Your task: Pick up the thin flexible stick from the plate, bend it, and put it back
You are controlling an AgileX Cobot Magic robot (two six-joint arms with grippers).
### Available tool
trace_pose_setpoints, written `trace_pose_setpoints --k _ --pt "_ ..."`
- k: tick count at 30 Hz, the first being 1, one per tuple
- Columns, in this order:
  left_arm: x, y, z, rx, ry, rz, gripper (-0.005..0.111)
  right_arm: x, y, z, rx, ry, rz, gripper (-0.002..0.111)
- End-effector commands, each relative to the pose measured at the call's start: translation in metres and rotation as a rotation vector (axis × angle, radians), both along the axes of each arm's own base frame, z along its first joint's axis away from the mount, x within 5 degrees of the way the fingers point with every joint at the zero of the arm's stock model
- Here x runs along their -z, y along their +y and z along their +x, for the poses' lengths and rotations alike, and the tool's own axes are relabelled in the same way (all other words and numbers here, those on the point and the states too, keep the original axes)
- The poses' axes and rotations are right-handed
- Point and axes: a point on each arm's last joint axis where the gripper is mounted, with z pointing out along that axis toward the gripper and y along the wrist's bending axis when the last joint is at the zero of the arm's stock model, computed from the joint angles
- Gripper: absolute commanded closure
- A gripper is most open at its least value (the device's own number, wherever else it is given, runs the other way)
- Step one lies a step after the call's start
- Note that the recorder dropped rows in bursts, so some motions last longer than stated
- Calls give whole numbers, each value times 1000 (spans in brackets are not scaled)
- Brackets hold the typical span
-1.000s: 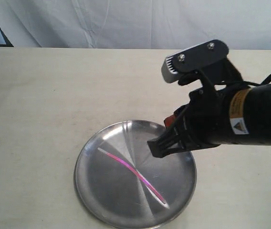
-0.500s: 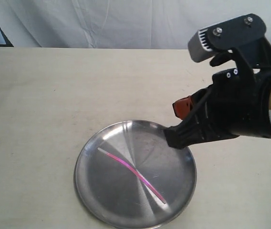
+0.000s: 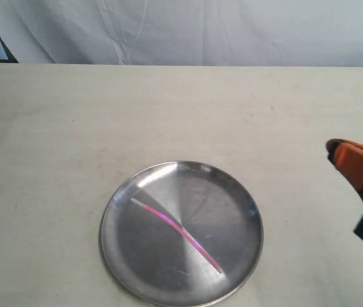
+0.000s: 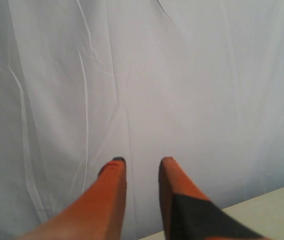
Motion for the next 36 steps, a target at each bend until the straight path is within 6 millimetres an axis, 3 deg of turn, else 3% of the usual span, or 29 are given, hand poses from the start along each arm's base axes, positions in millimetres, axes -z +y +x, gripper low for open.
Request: trace_pose_setpoints --k 1,7,27,31,36 --pt "-1 1 -1 -2 0 -10 82 28 -23 -20 186 -5 196 108" --pt "-1 1 -1 -2 0 -10 82 39 -37 -33 352 84 260 108" --pt "-1 1 -1 -2 0 -10 82 40 -38 -38 355 74 264 108" --pt "1 2 -11 104 151 -287 82 40 -38 -38 355 74 264 108" --pt "34 23 -18 67 359 -652 82 40 -38 -38 355 74 264 108"
